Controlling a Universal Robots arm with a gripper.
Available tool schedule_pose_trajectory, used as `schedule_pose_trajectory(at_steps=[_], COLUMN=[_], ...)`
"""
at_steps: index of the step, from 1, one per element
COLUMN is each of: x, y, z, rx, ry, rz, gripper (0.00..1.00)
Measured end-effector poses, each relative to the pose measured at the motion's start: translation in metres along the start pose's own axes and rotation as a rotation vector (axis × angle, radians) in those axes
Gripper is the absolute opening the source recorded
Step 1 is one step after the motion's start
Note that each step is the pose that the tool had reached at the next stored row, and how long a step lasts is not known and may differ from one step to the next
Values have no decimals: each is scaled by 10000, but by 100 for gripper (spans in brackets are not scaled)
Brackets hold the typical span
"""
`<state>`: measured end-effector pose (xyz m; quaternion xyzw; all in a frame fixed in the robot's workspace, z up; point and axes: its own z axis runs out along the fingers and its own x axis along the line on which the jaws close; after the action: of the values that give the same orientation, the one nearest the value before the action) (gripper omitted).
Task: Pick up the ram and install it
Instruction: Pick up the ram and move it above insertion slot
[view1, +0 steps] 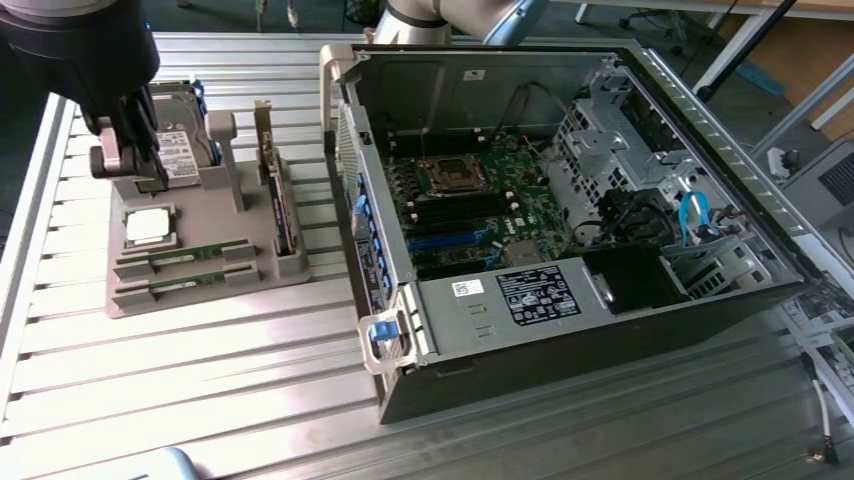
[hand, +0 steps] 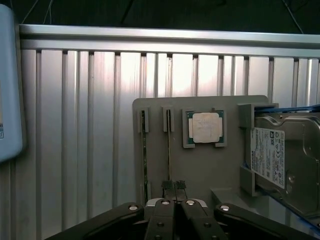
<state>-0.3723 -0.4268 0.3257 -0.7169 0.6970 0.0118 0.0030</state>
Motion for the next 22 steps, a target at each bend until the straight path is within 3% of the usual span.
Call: schedule_pose_trajectory(at_steps=[7, 8, 22], x=[5, 9, 17], y=[8, 15, 25], z=[78, 167, 304], rx=[0, -1, 0], ry=[0, 0, 0], rz=[-10, -22, -41], gripper=[11, 11, 11])
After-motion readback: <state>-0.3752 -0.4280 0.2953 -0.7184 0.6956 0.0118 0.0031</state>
